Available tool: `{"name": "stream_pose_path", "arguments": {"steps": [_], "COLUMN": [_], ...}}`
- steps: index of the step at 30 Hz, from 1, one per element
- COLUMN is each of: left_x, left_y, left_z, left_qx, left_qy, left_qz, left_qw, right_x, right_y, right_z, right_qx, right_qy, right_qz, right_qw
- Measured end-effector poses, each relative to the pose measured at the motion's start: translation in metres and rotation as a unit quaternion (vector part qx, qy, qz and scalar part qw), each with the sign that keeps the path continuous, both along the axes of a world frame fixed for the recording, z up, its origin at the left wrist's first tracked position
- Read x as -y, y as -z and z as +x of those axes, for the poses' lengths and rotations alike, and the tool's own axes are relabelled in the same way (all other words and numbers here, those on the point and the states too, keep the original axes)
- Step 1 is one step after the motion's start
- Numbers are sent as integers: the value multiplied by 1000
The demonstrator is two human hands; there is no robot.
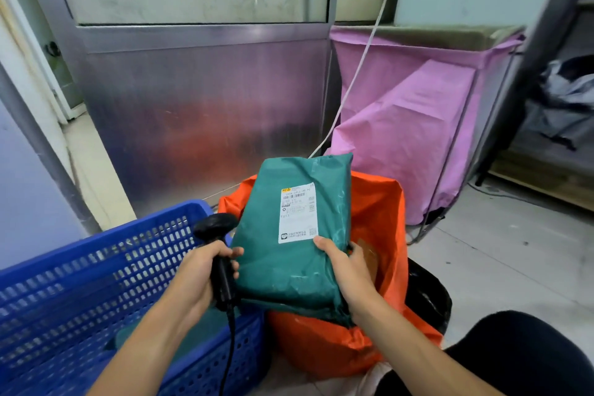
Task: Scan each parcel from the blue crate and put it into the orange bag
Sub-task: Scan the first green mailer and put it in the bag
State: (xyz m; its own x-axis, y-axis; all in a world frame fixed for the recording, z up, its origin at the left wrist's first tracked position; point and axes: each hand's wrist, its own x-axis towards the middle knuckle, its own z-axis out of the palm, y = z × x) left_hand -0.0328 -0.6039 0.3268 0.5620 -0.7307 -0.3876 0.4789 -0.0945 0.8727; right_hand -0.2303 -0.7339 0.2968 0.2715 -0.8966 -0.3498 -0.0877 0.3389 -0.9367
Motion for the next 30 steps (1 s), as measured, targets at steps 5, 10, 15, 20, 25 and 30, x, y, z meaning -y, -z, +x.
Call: {"name": "stream_pose_path", "arguments": {"steps": [5,10,15,20,25,30], "left_x": [38,72,95,119,132,133], "left_y": [8,11,19,48,69,87], "left_z": [-10,-12,-18,-23,-20,-7], "left_qx": [-16,48,93,129,167,246], "left_qy": [-3,6,0,-6,-17,-19], "left_qz": [-35,-51,-37,-14,-7,17], "left_qw": [999,998,995,992,986,969], "right_x": [23,47,76,99,123,136], "right_y": [4,18,33,53,78,103], "right_z": [-11,-17,-20,-12,0,13], "right_qx": [70,135,154,174,151,147], "right_qy": [61,110,155,162,140,130], "right_qz": [42,102,149,182,203,227], "right_qw": [995,979,964,954,957,954]}}
